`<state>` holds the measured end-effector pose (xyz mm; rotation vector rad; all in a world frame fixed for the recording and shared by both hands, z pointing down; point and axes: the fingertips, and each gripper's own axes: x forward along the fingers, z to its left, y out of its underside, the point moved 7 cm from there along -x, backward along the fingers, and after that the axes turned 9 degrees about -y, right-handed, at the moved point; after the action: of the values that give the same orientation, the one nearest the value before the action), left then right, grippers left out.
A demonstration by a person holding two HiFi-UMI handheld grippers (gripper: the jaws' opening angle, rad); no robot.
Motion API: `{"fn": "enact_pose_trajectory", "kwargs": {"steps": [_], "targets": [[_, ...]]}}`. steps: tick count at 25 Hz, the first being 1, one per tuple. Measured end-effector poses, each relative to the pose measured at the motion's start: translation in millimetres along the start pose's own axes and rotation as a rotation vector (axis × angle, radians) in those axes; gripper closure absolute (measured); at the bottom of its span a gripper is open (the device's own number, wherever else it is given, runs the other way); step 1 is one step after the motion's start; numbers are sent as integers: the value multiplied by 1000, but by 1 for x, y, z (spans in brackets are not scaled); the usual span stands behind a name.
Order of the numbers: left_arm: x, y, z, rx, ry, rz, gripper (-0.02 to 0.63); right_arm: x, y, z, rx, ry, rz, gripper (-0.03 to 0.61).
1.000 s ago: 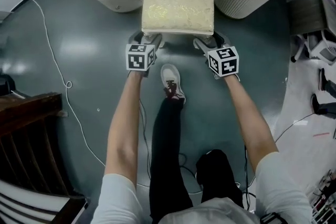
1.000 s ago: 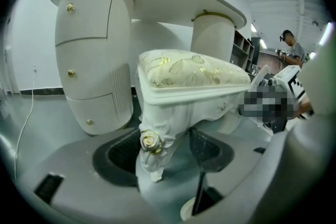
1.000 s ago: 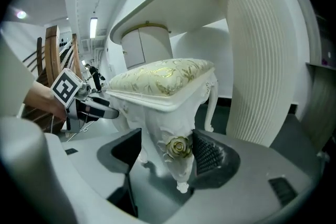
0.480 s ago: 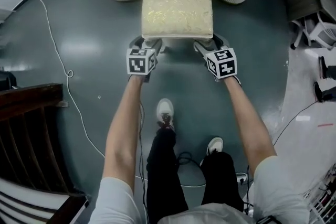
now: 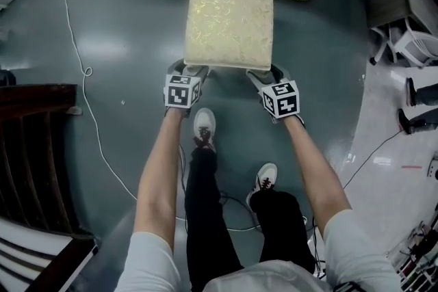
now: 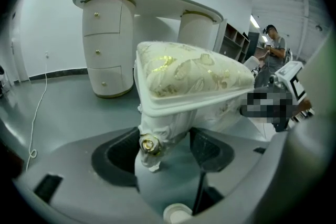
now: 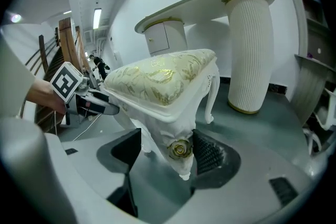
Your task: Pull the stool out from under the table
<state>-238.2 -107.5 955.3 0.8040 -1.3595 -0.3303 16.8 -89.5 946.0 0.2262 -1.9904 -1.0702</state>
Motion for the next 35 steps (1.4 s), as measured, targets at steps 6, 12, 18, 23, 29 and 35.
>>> {"fn": "enact_pose_trajectory", "kwargs": {"steps": [6, 12, 18, 23, 29, 35], "targets": [[-33, 34, -13, -41, -12, 43, 324, -22, 24, 29, 26, 4, 38, 276], [-82, 47, -24, -76, -17, 160, 298, -82, 23, 31, -121, 17, 196, 276], [-192, -26, -14, -144, -22, 97, 301, -192, -79, 23, -152, 93, 162, 288], [-301, -131, -14, -50, -93, -50, 509, -279, -209, 56, -341, 133, 65, 481], [-440, -232, -22, -18, -155, -267, 595, -383, -340, 124, -447, 86, -85, 558], [-561, -306, -18, -25, -196, -458, 595, -453, -435, 191, -538, 62, -205, 563]]}}
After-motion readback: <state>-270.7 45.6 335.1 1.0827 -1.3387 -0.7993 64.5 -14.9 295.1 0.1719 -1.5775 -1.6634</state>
